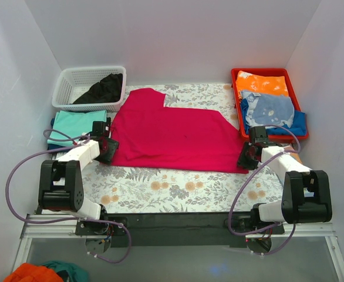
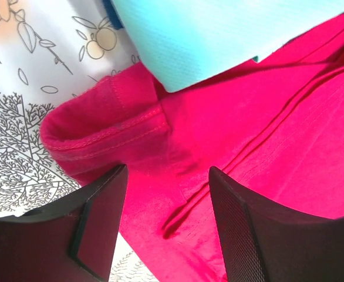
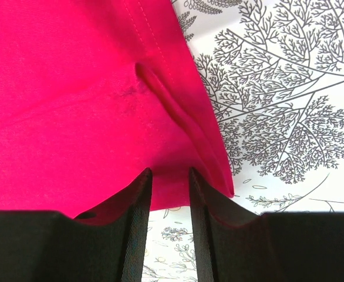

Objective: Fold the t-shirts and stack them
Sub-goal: Fold the tshirt

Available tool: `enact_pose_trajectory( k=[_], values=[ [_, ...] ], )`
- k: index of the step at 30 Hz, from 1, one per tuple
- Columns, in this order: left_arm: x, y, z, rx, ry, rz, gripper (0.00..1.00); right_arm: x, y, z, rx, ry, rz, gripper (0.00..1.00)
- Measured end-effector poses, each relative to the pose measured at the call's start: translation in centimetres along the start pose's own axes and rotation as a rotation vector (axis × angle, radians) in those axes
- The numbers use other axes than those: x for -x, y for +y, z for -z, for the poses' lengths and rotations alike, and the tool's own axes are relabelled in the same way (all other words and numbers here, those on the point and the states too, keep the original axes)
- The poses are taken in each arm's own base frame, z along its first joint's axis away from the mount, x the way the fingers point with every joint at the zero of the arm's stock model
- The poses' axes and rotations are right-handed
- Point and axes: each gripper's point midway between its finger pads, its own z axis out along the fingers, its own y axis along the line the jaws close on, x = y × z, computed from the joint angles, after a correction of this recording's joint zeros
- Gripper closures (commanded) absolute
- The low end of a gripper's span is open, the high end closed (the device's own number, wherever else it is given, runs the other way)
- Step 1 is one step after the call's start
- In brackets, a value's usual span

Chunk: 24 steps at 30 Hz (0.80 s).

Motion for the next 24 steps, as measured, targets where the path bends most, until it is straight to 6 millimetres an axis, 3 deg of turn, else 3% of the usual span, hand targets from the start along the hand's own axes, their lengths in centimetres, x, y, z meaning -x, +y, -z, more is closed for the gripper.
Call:
enact_pose_trajectory(
  k=[7,15,19,24],
  values=[
    [-0.4,1.0,0.5,-0.022,0.014,0.071,0.45,0.2,-0.7,-0.1,-0.014,0.01,-0.034,0.67],
    [-2.4,4.5,2.3,-0.004,0.078,0.134,0.48,0.1,-3.4,0.3,-0.118,0.032,-0.086,0.71],
    [-3.5,6.0,3.1,0.034,0.12,0.148,0.53,-0.2,-4.6,0.5,-0.168,0.041,-0.12,0.75],
    [-4.4,9.4,4.9,0.085,0.132,0.144,0.66,-0.6,-5.8,0.9,-0.228,0.048,-0.132,0.76]
  ],
)
